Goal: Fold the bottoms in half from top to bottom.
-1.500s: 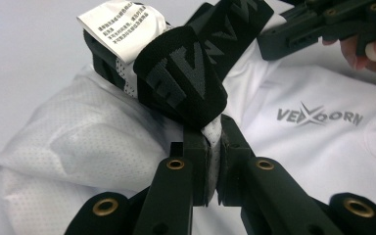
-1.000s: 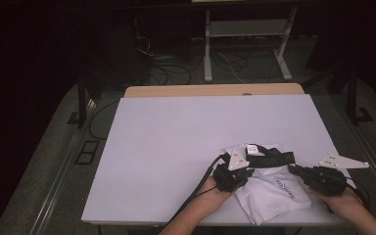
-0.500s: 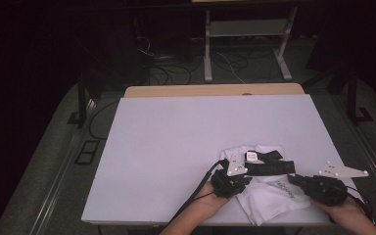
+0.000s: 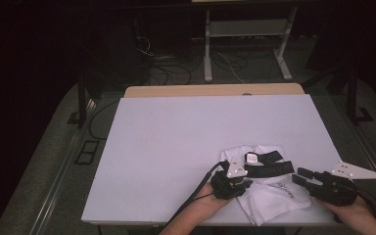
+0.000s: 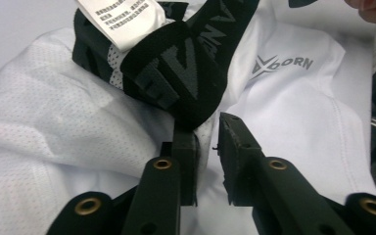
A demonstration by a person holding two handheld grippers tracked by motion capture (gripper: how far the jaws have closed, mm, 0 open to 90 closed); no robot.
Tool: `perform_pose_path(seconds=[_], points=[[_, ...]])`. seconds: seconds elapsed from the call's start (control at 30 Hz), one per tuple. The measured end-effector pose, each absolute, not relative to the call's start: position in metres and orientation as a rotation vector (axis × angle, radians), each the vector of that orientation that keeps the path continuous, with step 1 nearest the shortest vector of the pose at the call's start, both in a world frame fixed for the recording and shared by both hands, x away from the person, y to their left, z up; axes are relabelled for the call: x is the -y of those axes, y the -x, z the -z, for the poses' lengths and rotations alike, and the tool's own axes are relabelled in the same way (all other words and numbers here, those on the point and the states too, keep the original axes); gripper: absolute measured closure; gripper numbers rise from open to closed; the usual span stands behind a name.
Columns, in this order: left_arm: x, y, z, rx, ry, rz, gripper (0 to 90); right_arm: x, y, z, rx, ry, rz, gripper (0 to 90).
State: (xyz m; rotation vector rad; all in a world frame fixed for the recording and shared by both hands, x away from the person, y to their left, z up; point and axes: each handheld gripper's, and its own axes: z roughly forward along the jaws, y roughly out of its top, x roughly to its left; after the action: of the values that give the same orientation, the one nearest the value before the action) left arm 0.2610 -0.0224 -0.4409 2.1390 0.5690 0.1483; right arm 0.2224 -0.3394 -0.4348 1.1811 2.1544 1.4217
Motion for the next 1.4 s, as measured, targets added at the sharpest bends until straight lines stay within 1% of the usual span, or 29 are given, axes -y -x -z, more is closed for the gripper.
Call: perform_pose_path(seconds=[0.03,0.1,0.13,0.17,0.2,0.23,0.27,0.3,0.33,0.37,0.43,0.47,0.5,0.53,0.6,0.77,0.87,0.93,0.97,1.0,1.03,1.07,1.1,1.13,1.17,1.2,1.3,1.37,1.4], points=[[0.022,-0.261,0.441,-0.568,-2.138,-0.141,74.2,0.340,-0.223,0.434,-2.154,-1.175,-1.429,55.6],[0.022,-0.261,0.441,-0.568,-2.138,-0.141,72.7,0.340,-0.223,0.433,-2.150,-1.172,-1.437,55.6],[0.021,-0.261,0.441,-0.556,-2.128,-0.100,72.7,0.340,-0.223,0.433,-2.150,-1.172,-1.437,52.2],[0.020,-0.261,0.441,-0.555,-2.121,-0.091,65.7,0.340,-0.225,0.431,-2.139,-1.177,-1.446,40.9],[0.019,-0.262,0.441,-0.560,-2.114,-0.077,64.1,0.340,-0.225,0.430,-2.131,-1.180,-1.456,37.7],[0.019,-0.262,0.441,-0.560,-2.114,-0.077,61.9,0.340,-0.225,0.430,-2.131,-1.180,-1.456,37.7],[0.018,-0.263,0.441,-0.578,-2.096,-0.048,61.9,0.341,-0.226,0.429,-2.128,-1.186,-1.462,33.9],[0.017,-0.264,0.441,-0.589,-2.084,-0.032,58.2,0.341,-0.226,0.427,-2.119,-1.187,-1.468,33.4],[0.017,-0.265,0.441,-0.600,-2.075,-0.020,57.4,0.341,-0.227,0.427,-2.118,-1.188,-1.467,33.3],[0.017,-0.265,0.441,-0.600,-2.075,-0.020,54.6,0.341,-0.227,0.427,-2.118,-1.188,-1.467,33.3],[0.016,-0.268,0.440,-0.631,-2.056,0.005,54.6,0.341,-0.227,0.426,-2.117,-1.188,-1.465,33.0],[0.016,-0.270,0.439,-0.640,-2.053,0.012,46.6,0.340,-0.228,0.424,-2.109,-1.180,-1.469,33.5],[0.015,-0.272,0.439,-0.653,-2.051,0.006,43.2,0.340,-0.228,0.423,-2.108,-1.176,-1.468,33.6],[0.015,-0.274,0.439,-0.673,-2.042,-0.004,43.2,0.340,-0.228,0.422,-2.106,-1.173,-1.466,33.9],[0.013,-0.280,0.438,-0.709,-2.015,0.004,38.7,0.339,-0.228,0.421,-2.101,-1.167,-1.472,34.6],[0.016,-0.292,0.433,-0.770,-1.960,0.016,38.6,0.337,-0.228,0.420,-2.102,-1.151,-1.476,35.1],[0.023,-0.298,0.432,-0.776,-1.971,0.032,40.1,0.336,-0.228,0.419,-2.102,-1.144,-1.474,35.1],[0.028,-0.298,0.431,-0.773,-1.971,0.035,45.3,0.337,-0.228,0.418,-2.099,-1.144,-1.476,35.3],[0.028,-0.298,0.431,-0.773,-1.971,0.035,50.8,0.337,-0.228,0.418,-2.099,-1.144,-1.476,35.3],[0.031,-0.296,0.430,-0.758,-1.978,0.023,50.8,0.337,-0.228,0.418,-2.098,-1.146,-1.476,35.6],[0.033,-0.294,0.431,-0.737,-1.986,0.011,63.1,0.338,-0.228,0.418,-2.093,-1.145,-1.479,36.3],[0.033,-0.294,0.431,-0.737,-1.986,0.011,68.6,0.338,-0.228,0.418,-2.093,-1.145,-1.479,36.3],[0.036,-0.288,0.431,-0.680,-2.007,-0.019,68.6,0.339,-0.228,0.418,-2.095,-1.150,-1.476,36.3],[0.036,-0.288,0.431,-0.680,-2.007,-0.019,75.1,0.339,-0.228,0.418,-2.095,-1.150,-1.476,36.3],[0.038,-0.282,0.431,-0.631,-2.019,-0.029,75.1,0.340,-0.228,0.419,-2.092,-1.155,-1.477,36.7],[0.038,-0.278,0.430,-0.576,-2.017,-0.035,80.9,0.341,-0.228,0.419,-2.090,-1.156,-1.475,36.8],[0.040,-0.267,0.429,-0.402,-2.054,-0.031,81.6,0.342,-0.228,0.418,-2.081,-1.162,-1.479,37.0],[0.041,-0.261,0.430,-0.327,-2.086,-0.045,81.5,0.343,-0.228,0.417,-2.077,-1.160,-1.482,37.2],[0.041,-0.259,0.430,-0.310,-2.101,-0.026,81.3,0.343,-0.228,0.416,-2.074,-1.158,-1.481,37.2]])
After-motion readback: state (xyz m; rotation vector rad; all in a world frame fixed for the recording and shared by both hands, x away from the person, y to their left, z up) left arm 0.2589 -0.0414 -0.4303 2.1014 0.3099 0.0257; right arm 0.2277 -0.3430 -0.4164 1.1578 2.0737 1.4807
